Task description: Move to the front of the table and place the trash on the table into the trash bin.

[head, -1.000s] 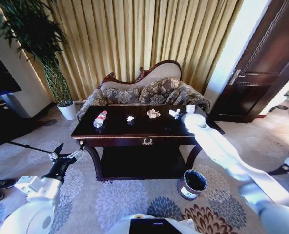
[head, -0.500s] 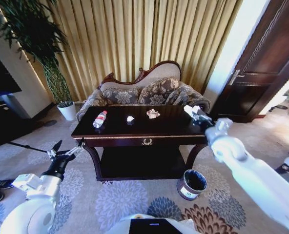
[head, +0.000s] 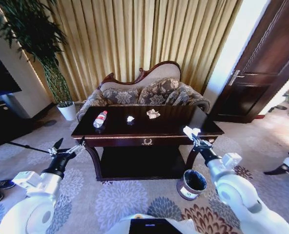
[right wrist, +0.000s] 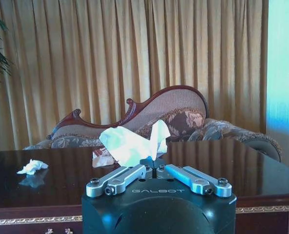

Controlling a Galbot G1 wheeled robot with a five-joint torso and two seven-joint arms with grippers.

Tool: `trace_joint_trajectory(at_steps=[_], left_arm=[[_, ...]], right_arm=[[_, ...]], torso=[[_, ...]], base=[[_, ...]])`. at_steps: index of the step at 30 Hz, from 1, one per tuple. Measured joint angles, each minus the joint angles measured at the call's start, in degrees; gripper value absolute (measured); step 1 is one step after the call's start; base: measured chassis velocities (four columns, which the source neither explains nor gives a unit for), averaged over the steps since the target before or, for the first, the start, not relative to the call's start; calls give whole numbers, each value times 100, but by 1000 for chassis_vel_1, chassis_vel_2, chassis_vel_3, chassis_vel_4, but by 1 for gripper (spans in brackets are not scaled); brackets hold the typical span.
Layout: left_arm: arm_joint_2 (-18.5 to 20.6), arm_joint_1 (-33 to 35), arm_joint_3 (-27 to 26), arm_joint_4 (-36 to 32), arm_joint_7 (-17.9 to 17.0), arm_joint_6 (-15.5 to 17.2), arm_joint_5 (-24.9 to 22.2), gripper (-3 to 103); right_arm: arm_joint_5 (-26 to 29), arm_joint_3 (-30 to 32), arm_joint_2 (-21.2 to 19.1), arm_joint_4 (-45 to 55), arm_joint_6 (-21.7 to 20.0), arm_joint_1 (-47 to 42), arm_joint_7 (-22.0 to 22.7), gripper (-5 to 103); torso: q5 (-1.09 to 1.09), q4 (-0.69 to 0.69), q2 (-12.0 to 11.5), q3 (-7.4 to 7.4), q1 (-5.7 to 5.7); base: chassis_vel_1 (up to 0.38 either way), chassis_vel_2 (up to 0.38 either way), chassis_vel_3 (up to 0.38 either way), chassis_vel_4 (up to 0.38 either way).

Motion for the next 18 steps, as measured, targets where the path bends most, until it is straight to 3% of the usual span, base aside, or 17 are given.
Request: trace_joint_trajectory(at_steps=[18], left_arm=[[-5, 19, 4, 0, 6, 32, -7, 100]], right_arm=[[-182, -35, 142, -99, 30, 41, 5, 0]], torso=[[1, 0, 1, -1, -3]], base=[[50, -55, -53, 48]])
